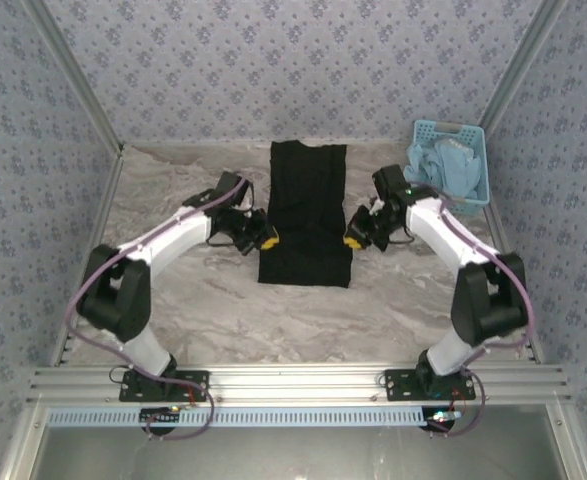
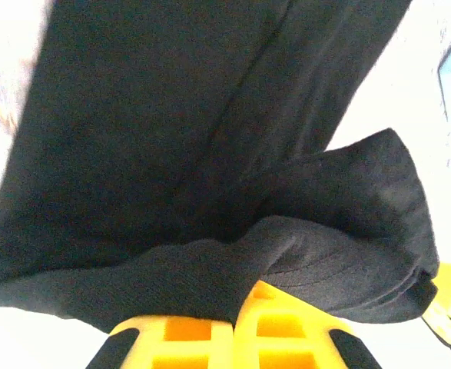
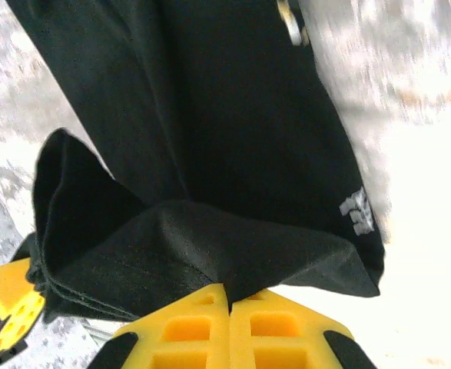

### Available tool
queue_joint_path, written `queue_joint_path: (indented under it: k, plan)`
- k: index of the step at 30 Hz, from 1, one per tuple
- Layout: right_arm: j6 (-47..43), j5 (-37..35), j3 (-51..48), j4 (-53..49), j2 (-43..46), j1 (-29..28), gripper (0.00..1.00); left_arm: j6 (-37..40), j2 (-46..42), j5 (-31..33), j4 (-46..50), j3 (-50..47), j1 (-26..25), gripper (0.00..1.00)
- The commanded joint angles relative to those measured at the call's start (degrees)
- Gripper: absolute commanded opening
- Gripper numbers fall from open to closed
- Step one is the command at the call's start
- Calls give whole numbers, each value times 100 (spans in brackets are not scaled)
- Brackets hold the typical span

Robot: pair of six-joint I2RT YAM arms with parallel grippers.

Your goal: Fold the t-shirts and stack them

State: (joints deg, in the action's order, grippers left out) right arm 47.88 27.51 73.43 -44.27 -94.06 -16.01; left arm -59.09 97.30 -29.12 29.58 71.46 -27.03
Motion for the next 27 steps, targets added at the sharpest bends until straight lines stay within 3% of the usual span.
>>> queue_joint_path:
  k: [1,4,7,8,10,12,15,18,22,27]
  plan:
    - [-267,56,901,264,-888,191,0,403,804,-113,25,861,295,0]
    - [-373,17,1712,158,-1736,335,0,460,1494,-181,-45,1493,514,0]
    - [-445,-21,2291,166,-2496,476,0,670,2309,-265,101,2353,695,12]
    - [-522,-16,2473,217,-2708,516,5,730,2511,-267,152,2611,735,21]
    - [-648,-35,2700,274,-2928,568,31,860,2885,-265,411,3110,818,47]
    - [-854,-150,2853,177,-2926,601,46,994,2820,-123,503,3220,861,62]
    - [-1067,-416,2626,-37,-2541,659,51,978,2208,-89,78,2531,873,66]
    - [-1132,-693,1710,140,-1775,622,52,993,1436,205,341,1579,802,63]
    - [-1132,-548,280,427,-809,360,53,353,307,363,-48,-146,584,59]
    - [-596,-166,-1190,1244,-20,-9,58,-298,168,-5,-964,-1181,175,63]
